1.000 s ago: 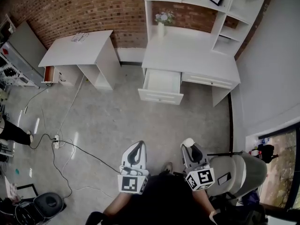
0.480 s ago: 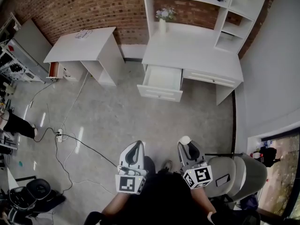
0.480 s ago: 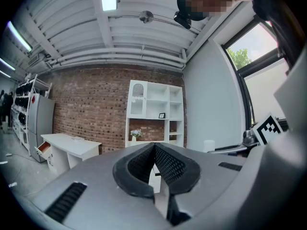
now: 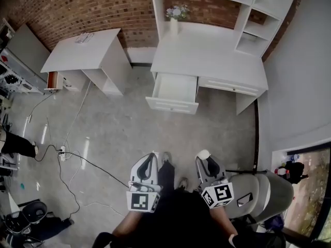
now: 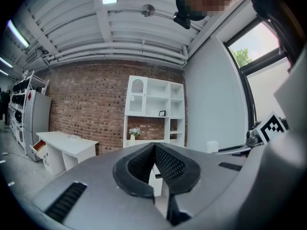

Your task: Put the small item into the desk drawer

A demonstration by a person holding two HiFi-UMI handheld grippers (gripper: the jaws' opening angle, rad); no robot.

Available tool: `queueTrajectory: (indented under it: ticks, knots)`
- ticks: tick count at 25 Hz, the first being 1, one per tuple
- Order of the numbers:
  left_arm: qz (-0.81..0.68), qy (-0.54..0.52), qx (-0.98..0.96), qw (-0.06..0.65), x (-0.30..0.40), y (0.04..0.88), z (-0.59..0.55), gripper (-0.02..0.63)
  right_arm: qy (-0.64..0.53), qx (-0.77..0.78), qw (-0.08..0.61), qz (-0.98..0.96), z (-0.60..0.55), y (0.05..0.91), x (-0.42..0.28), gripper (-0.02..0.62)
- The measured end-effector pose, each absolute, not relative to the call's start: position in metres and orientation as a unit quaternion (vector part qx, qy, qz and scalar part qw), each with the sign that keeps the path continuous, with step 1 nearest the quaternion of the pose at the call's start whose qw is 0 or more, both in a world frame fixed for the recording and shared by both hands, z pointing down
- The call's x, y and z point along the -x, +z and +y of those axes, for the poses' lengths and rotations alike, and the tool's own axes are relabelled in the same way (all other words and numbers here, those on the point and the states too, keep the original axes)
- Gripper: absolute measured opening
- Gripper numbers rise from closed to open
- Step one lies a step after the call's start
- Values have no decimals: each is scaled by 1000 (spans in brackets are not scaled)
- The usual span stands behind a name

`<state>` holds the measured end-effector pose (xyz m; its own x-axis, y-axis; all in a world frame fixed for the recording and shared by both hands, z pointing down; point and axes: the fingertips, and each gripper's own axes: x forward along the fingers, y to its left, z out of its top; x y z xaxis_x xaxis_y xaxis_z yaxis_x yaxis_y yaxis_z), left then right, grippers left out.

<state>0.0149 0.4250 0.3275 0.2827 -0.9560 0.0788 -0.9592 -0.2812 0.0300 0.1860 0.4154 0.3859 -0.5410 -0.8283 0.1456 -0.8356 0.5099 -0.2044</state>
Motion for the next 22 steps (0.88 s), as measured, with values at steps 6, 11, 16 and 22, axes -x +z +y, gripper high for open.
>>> queueTrajectory:
  ticks: [6,11,16,22]
  knots:
    - [-579,18,-814,45,3,335,351,24,121,-497,28,-859,354,385,-171,140]
    - [-566,10,-822,64,32,336,292,24,122,-512,34,-850,300,377,-142,140]
    - [-549,6,-832,79,49,340,253,25,129,-522,44,-842,262,377,-122,141]
    - [-548,-5,-830,103,56,345,233,24,136,-518,58,-843,235,384,-111,140]
